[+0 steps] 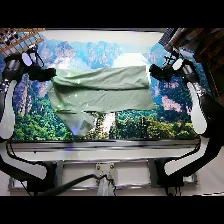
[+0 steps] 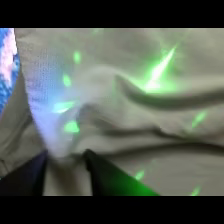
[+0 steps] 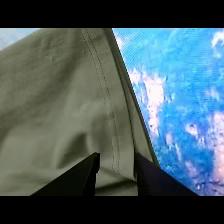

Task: Fold the clothes and pants, and hang the long-sleeved shirts on hangers.

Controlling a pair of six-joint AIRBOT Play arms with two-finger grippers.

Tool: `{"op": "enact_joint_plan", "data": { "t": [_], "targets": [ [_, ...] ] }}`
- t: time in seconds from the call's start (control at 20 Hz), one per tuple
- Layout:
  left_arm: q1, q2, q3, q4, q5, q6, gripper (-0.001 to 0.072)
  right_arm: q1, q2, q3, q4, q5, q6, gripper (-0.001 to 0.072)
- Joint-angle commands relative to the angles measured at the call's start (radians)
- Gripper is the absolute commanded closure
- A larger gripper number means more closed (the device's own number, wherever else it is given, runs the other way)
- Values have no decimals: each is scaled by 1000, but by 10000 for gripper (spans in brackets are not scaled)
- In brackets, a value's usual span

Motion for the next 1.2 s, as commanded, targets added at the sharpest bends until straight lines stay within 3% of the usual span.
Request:
{"op": "enact_joint_plan", "data": {
  "t": [0.0,0.2,0.3,0.4,0.55,0.6,0.7,0.8,1.15],
  "targets": [
    [0,4,0,-84,-59,1,347,-4,30,-8,-17,70,-24,412],
    [22,84,0,-39,-122,9,349,-32,120,-65,-122,215,-23,415],
    [42,147,-18,-27,-168,8,355,-69,222,-196,-138,203,-23,416],
    [45,260,-127,-27,-125,0,355,-116,348,-386,-128,151,-19,416],
    [36,430,-369,-32,-20,-11,354,-174,501,-649,-39,76,-40,403],
    [36,476,-448,-44,13,-10,354,-186,532,-717,6,43,-70,365],
    [40,555,-587,-90,61,-10,354,-187,546,-802,85,0,-121,294],
    [40,607,-681,-125,89,-10,354,-185,537,-851,195,-50,-180,295],
    [40,626,-732,-129,100,-10,354,-185,478,-867,326,-130,-234,297]
  ]
}}
